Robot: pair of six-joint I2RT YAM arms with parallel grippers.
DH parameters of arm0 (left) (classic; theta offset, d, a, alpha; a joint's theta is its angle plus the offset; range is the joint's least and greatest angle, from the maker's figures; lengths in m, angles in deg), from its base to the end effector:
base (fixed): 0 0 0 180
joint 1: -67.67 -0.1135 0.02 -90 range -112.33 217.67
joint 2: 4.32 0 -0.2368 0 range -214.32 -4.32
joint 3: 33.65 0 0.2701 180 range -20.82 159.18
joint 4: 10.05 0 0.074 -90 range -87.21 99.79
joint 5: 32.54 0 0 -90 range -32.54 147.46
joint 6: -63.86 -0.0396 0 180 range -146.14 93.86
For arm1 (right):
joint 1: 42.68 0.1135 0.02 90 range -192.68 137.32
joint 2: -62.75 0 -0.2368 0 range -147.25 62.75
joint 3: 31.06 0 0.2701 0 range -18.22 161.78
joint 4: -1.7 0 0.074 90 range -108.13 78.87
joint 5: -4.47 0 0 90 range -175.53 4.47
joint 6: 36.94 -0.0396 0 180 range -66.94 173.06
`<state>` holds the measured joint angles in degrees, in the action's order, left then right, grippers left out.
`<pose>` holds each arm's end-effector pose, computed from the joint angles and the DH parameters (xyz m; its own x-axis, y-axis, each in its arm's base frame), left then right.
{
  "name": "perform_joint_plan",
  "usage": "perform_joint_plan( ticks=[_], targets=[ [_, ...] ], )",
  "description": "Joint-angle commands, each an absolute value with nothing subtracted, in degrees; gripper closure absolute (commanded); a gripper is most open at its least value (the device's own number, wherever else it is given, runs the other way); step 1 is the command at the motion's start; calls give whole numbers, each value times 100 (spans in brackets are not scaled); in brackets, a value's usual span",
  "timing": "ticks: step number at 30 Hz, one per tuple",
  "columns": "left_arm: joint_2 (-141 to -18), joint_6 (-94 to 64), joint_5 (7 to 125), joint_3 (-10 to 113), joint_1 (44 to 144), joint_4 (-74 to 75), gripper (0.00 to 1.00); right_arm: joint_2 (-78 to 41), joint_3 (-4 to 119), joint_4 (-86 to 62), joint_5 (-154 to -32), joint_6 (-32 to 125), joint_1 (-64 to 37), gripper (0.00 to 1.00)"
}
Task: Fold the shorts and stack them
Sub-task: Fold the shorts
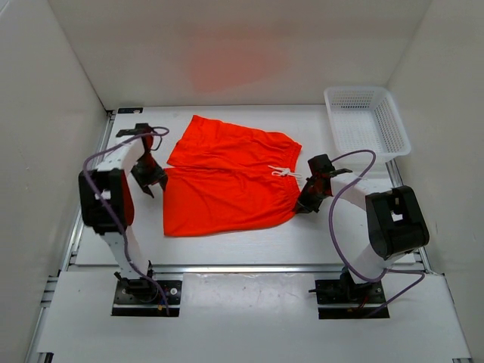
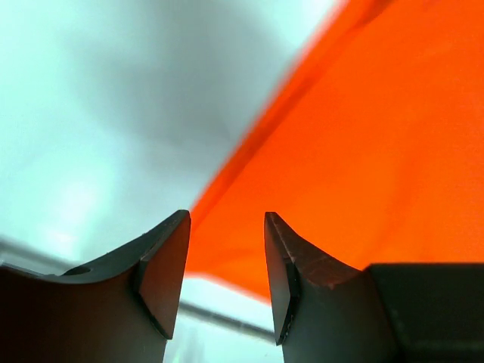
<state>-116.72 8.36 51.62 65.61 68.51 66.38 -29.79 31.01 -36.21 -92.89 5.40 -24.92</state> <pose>0.3741 -0.0015 0.1576 -0.8318 -0.5513 -0.0638 -0.5549 0.8281 0.0796 0.2889 0.0979 0.1078 -0.8531 0.4965 -0.1601 0.4204 0.8361 0.3526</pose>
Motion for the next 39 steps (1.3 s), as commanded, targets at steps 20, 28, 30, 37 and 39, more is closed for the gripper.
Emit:
perform_joint_plan(
  ticks=[20, 28, 30, 37, 39],
  targets=[
    [-9369, 2027, 6389, 2840, 6837, 5772, 35, -2796, 3249, -3802, -9063, 771, -2352, 87],
    [-10082, 2079, 5984, 3270, 6890, 5605, 84, -2515, 2951, -3855, -8773, 824, -2352, 86],
    [-10091, 2079, 5931, 3271, 6951, 5605, 90, -2375, 2820, -3855, -8773, 876, -2352, 86],
    [-9039, 2132, 5764, 2946, 7013, 5789, 90, -1874, 2407, -3864, -8773, 877, -2352, 100],
    [-8800, 2132, 5703, 2945, 7013, 5929, 90, -1629, 2292, -4065, -8773, 877, -2352, 100]
  ],
)
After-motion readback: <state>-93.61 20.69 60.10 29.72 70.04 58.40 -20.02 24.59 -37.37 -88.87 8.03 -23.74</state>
